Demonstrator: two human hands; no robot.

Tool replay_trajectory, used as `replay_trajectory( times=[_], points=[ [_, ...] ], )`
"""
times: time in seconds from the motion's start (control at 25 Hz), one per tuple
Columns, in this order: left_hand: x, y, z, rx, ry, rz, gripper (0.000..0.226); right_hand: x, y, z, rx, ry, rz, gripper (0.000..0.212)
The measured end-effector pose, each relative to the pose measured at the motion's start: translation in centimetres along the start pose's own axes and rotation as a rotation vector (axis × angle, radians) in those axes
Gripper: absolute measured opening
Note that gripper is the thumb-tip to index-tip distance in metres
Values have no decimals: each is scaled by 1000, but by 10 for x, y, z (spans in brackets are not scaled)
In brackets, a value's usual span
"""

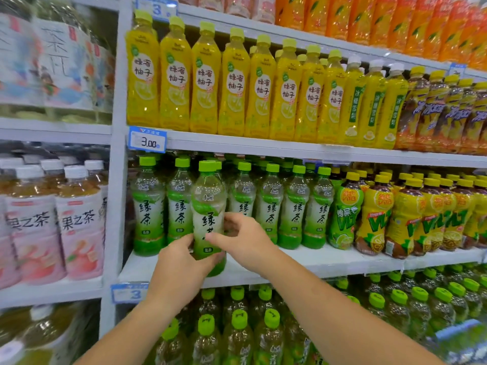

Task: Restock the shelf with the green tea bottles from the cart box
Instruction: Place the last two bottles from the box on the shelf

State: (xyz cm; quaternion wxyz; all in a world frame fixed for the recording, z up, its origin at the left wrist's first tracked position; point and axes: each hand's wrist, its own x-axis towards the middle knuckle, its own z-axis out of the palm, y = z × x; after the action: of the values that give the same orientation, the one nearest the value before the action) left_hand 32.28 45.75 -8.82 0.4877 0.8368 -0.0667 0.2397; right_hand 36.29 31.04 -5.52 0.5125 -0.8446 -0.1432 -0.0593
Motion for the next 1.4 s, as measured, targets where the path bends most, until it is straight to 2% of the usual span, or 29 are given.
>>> replay_trajectory(
  times=[0.12,0.24,0.36,0.48,0.68,0.84,1.04,1.2,1.4],
  points=[
    [-2,-19,-21,14,14,-27,22,5,-10,31,27,31,-42,44],
    [-8,-34,-32,7,29,-25,39,7,-15,57,106,15,-81,27],
    [-5,-45,-34,-18,58,-47,56,8,-20,73,135,18,-113,28],
    [2,-52,-37,15,62,-82,59,13,-23,84,117,41,-104,29],
    [9,-61,-48,237,126,-100,56,24,-31,109,68,68,-97,18],
    [13,-66,-59,364,139,-77,49,29,-28,121,66,70,-105,29],
    [11,-67,-63,320,166,-31,40,28,-24,122,86,71,-81,35],
    [4,-67,-69,198,167,-30,34,25,-30,119,83,41,-38,30],
    [5,-65,-72,298,176,-29,28,19,-36,110,-17,-7,-50,29]
  ],
)
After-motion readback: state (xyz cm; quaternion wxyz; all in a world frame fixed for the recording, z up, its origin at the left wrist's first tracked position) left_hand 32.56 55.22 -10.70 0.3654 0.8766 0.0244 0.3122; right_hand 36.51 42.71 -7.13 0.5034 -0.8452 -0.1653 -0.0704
